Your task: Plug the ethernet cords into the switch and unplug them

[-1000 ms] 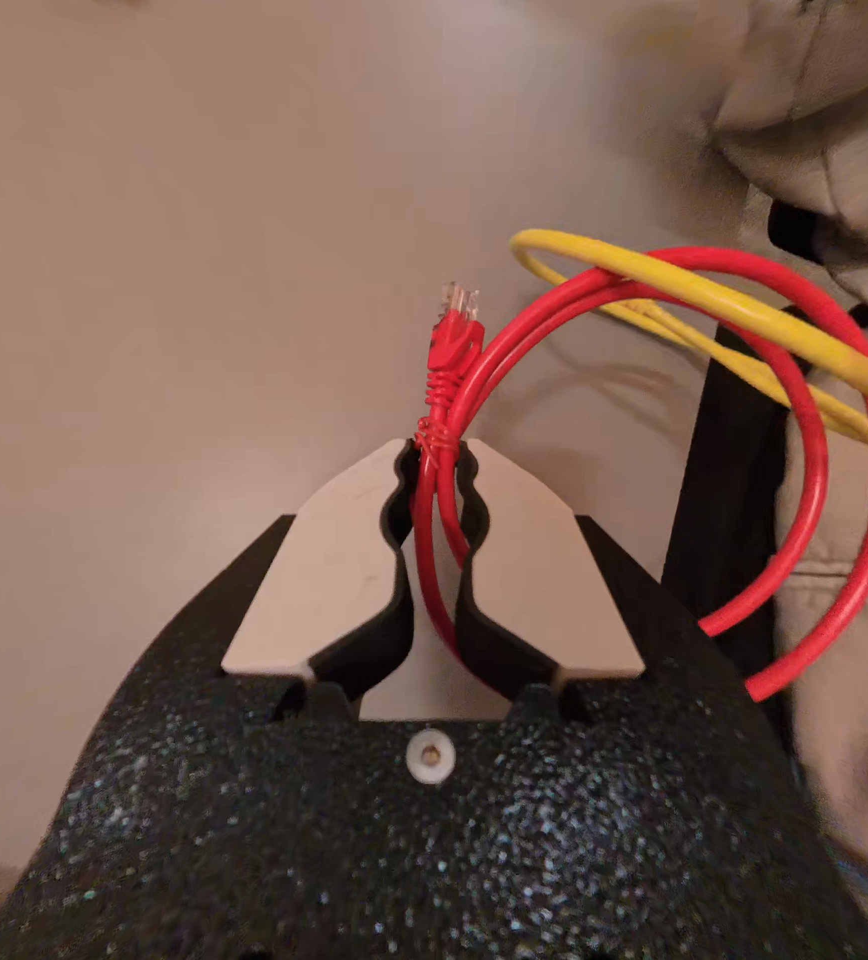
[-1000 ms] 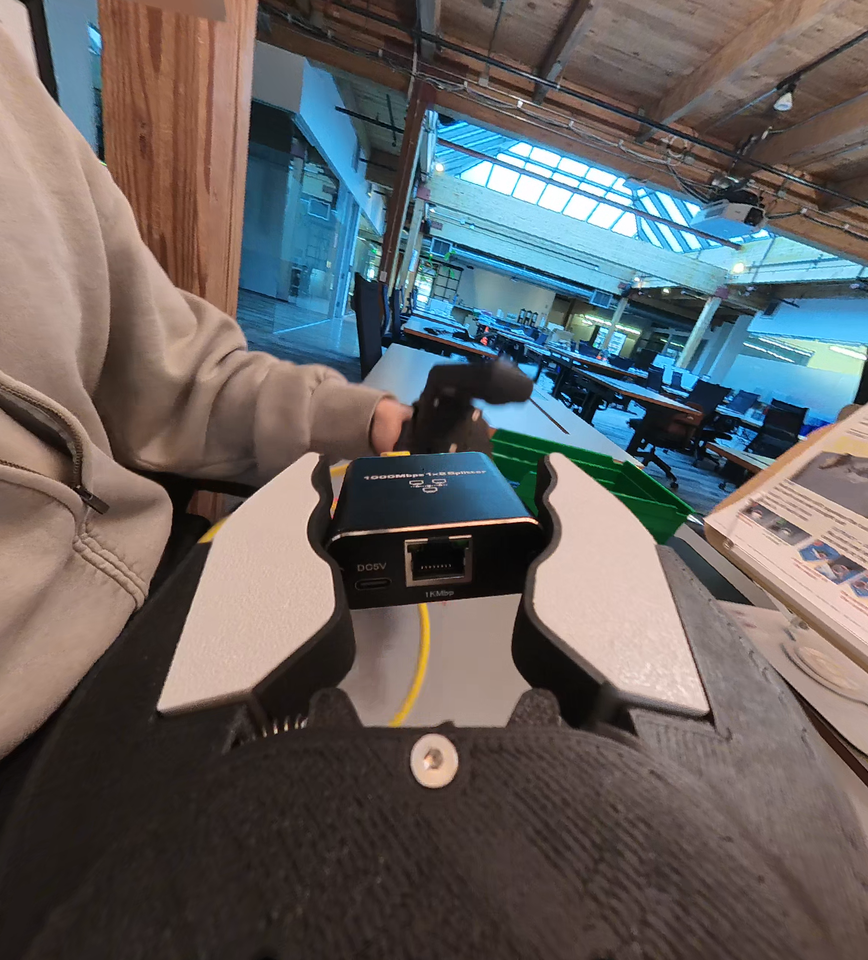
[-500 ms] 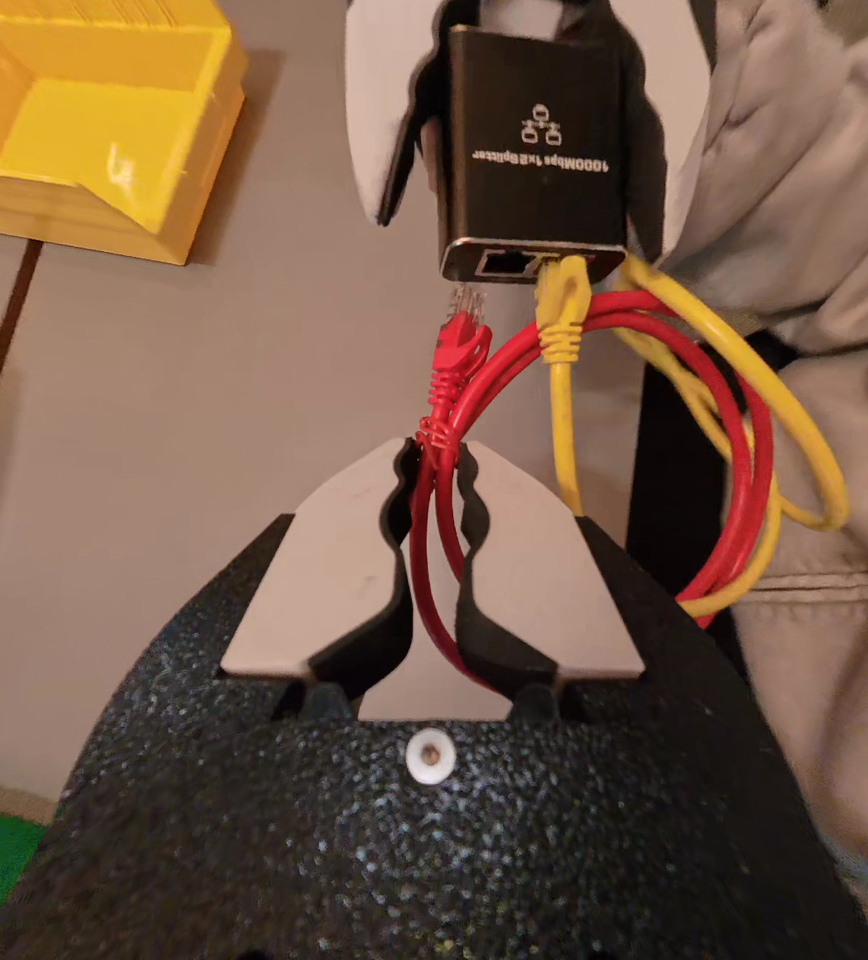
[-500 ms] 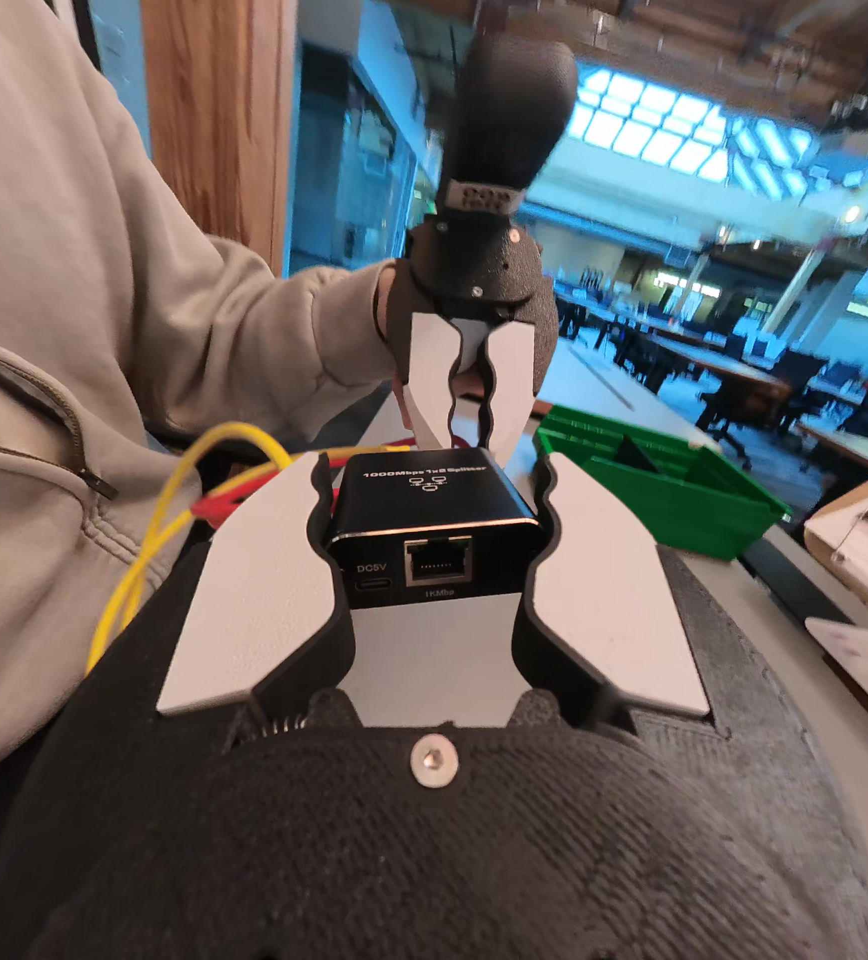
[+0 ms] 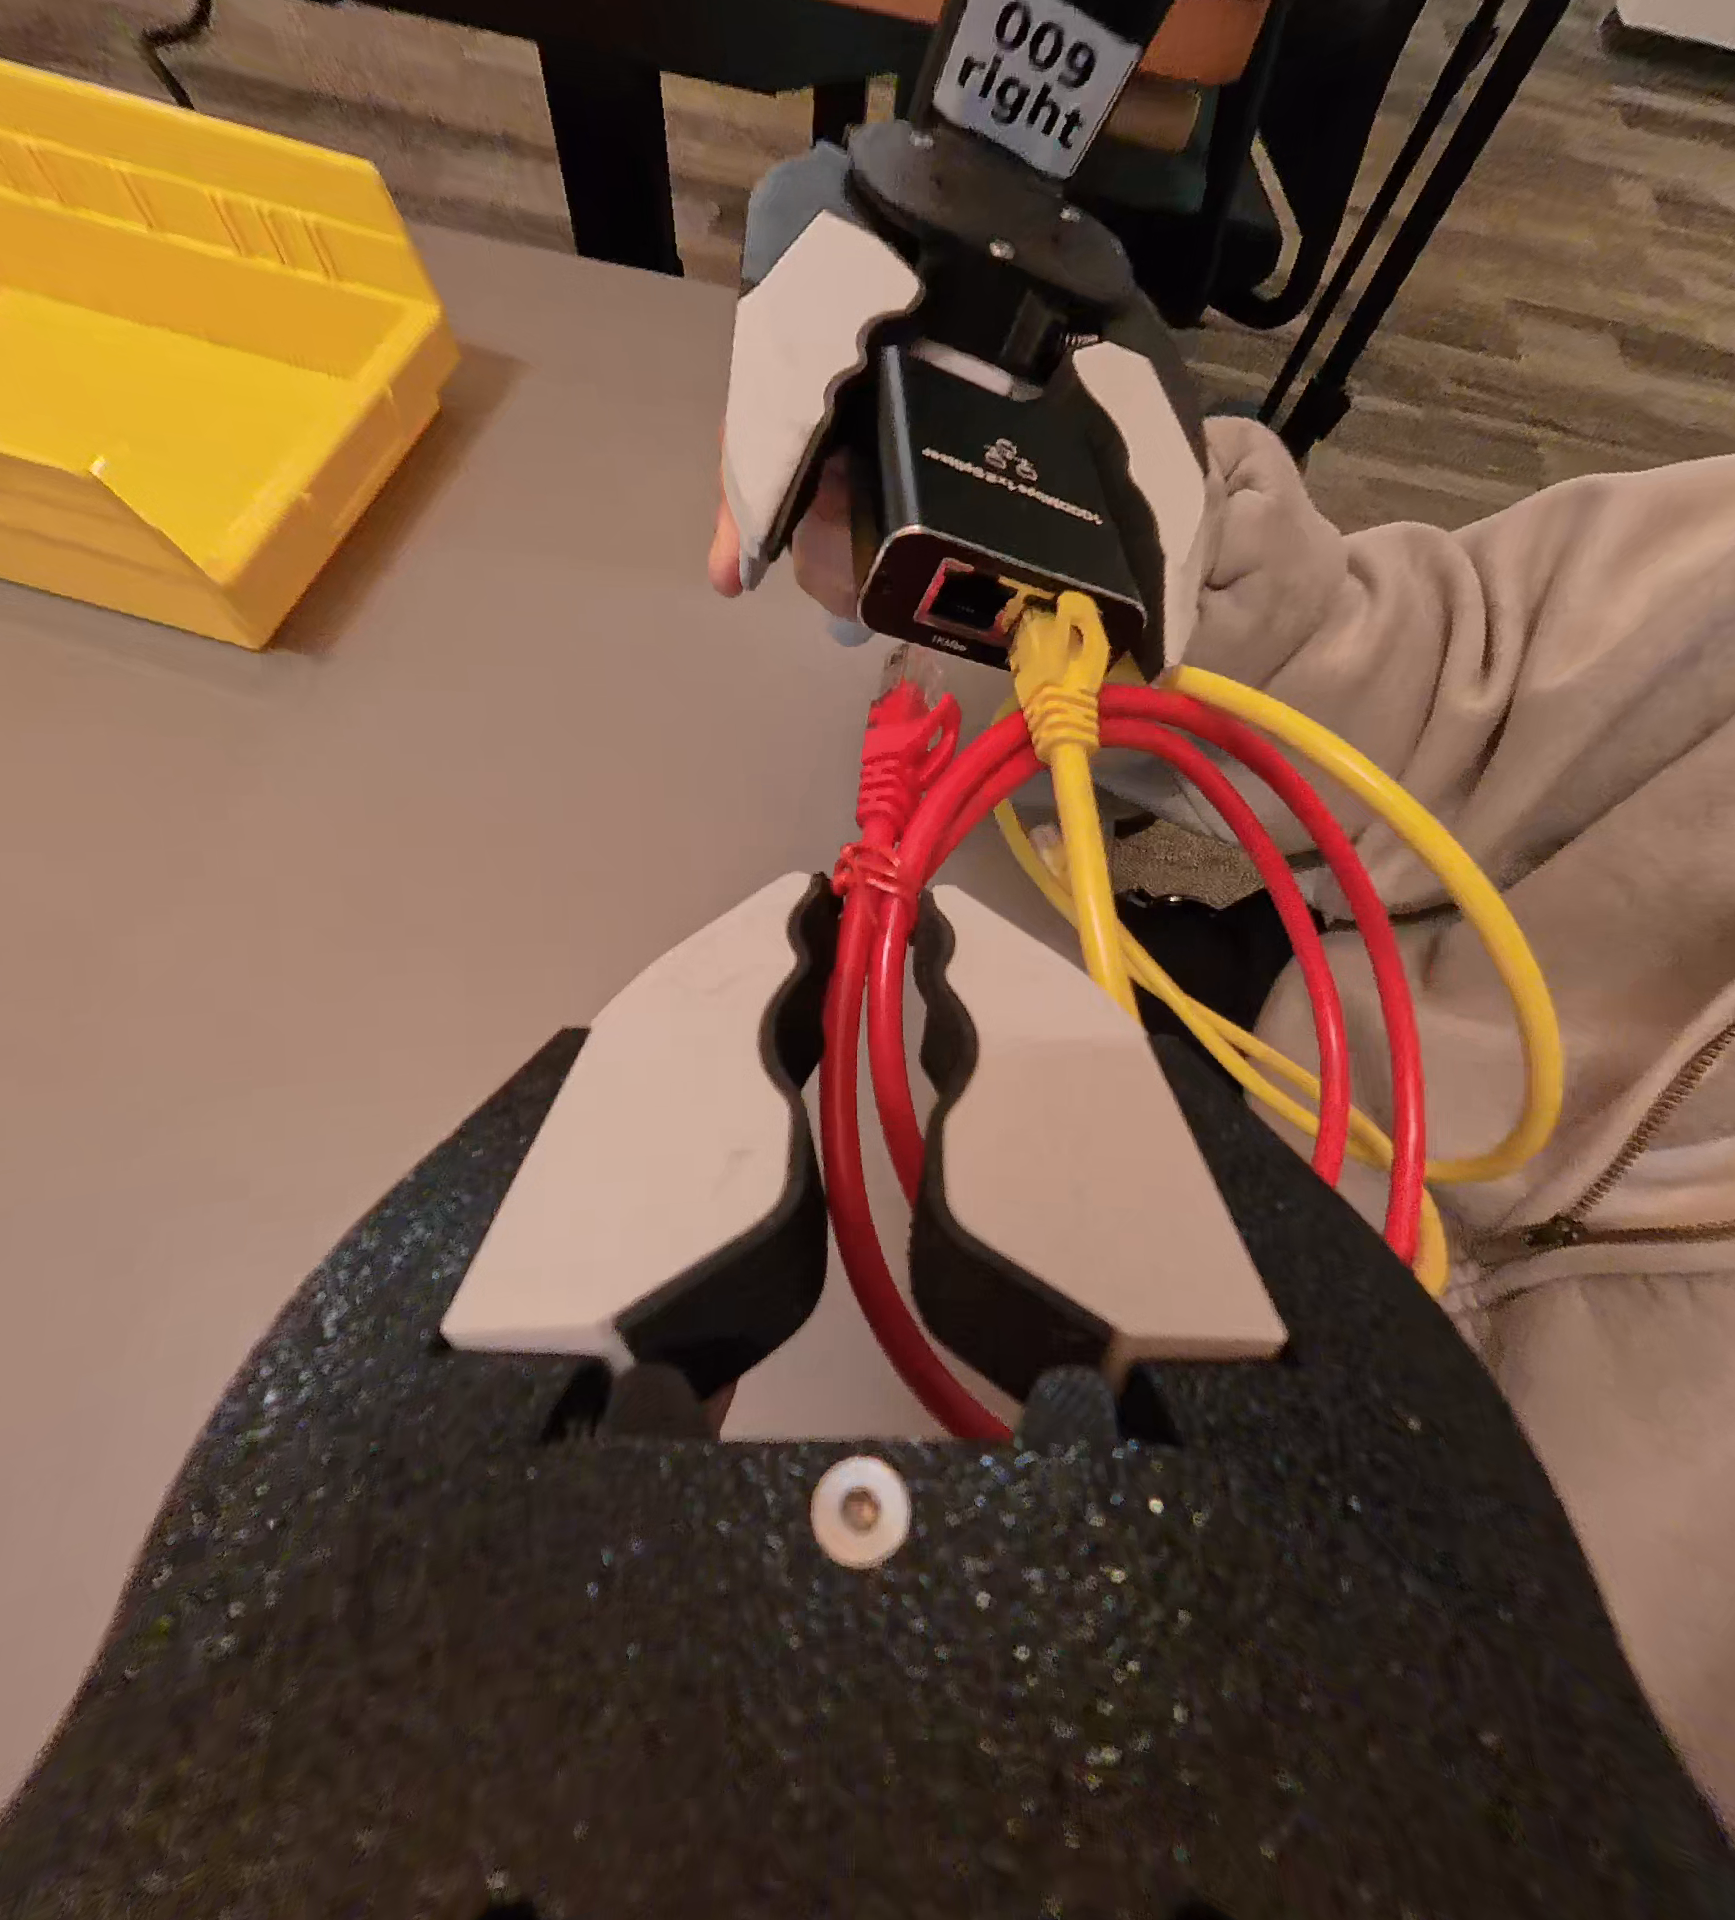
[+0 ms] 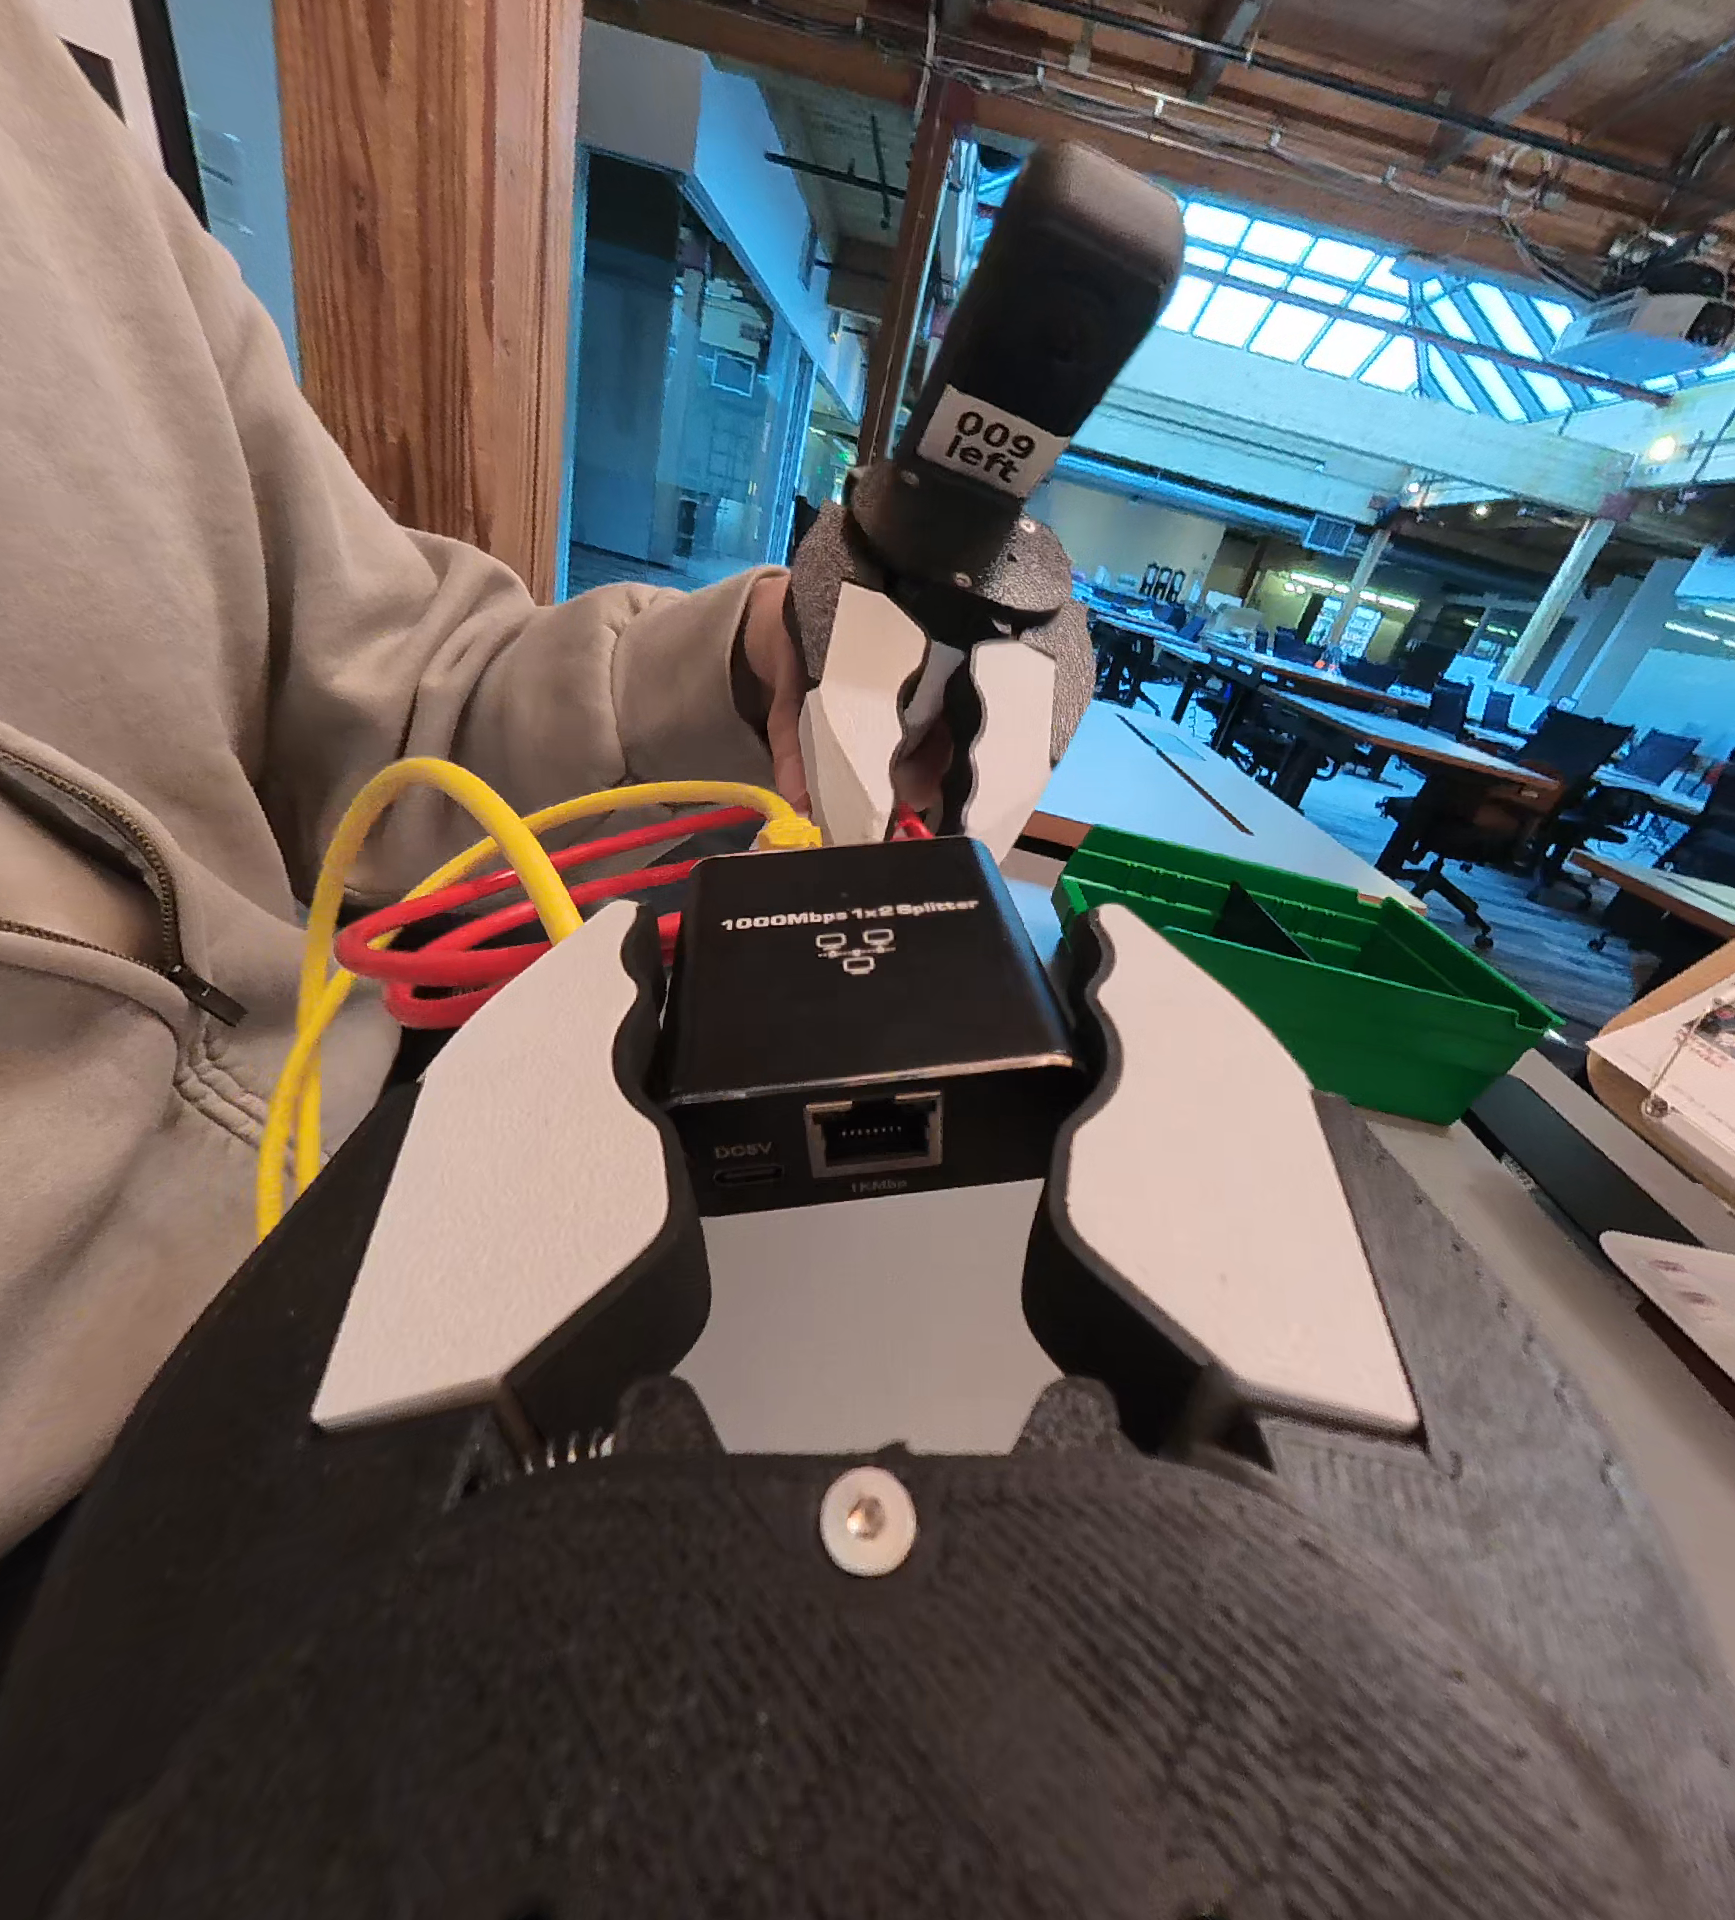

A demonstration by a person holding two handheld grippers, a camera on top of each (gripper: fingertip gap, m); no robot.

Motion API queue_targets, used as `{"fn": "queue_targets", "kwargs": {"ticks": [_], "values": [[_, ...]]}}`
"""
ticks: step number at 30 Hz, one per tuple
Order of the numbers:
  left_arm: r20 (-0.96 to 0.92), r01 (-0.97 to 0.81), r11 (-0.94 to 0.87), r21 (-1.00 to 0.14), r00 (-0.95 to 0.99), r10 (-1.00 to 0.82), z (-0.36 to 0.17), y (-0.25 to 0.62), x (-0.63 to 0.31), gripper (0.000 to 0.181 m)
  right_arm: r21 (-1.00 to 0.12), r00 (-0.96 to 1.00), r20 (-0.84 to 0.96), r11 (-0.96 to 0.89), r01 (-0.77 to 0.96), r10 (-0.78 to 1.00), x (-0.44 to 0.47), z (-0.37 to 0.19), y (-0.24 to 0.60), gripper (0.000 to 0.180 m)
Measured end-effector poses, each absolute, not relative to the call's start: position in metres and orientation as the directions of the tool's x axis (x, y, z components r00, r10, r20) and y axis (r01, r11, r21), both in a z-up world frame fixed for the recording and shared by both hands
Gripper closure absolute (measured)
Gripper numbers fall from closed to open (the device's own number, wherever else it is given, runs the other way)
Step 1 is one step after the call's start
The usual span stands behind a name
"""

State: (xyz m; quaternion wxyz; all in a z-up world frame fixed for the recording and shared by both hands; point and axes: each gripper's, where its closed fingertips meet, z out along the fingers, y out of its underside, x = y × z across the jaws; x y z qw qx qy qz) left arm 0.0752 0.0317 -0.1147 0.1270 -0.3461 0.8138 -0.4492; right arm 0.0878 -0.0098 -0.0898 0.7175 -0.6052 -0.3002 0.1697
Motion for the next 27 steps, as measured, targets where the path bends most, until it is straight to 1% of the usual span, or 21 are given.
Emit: {"fn": "queue_targets", "kwargs": {"ticks": [3, 6, 16, 19, 21, 23, 26, 27], "values": [[0.091, -0.421, 0.339, -0.841, -0.729, -0.678, -0.109, 0.032, 0.074, 0.167, -0.971, 0.771, 0.216, 0.216, 0.104, 0.599, 0.090, -0.087, -0.010, 0.103], [0.077, -0.415, 0.350, -0.840, -0.729, -0.680, -0.108, 0.031, 0.073, 0.167, -0.972, 0.765, 0.215, 0.211, 0.105, 0.607, 0.090, -0.088, -0.012, 0.103], [-0.021, -0.365, 0.463, -0.808, -0.768, -0.640, -0.108, 0.031, 0.067, 0.167, -0.986, 0.736, 0.164, 0.131, 0.102, 0.657, 0.084, -0.102, -0.009, 0.103], [-0.040, -0.354, 0.482, -0.801, -0.772, -0.634, -0.107, 0.033, 0.066, 0.167, -0.988, 0.732, 0.151, 0.117, 0.098, 0.665, 0.083, -0.105, -0.008, 0.103], [-0.062, -0.330, 0.501, -0.800, -0.785, -0.616, -0.107, 0.033, 0.064, 0.167, -0.984, 0.727, 0.176, 0.138, 0.112, 0.663, 0.081, -0.103, -0.008, 0.103], [-0.027, -0.365, 0.487, -0.793, -0.779, -0.627, -0.111, 0.035, 0.064, 0.167, -0.977, 0.728, 0.207, 0.181, 0.115, 0.654, 0.079, -0.095, -0.010, 0.103], [-0.087, -0.447, 0.519, -0.729, -0.692, -0.717, -0.132, 0.073, 0.078, 0.167, -0.965, 0.719, 0.241, 0.240, 0.105, 0.652, 0.078, -0.084, -0.019, 0.104], [-0.088, -0.472, 0.512, -0.718, -0.668, -0.739, -0.138, 0.086, 0.080, 0.167, -0.967, 0.721, 0.235, 0.234, 0.104, 0.651, 0.080, -0.084, -0.022, 0.104]]}}
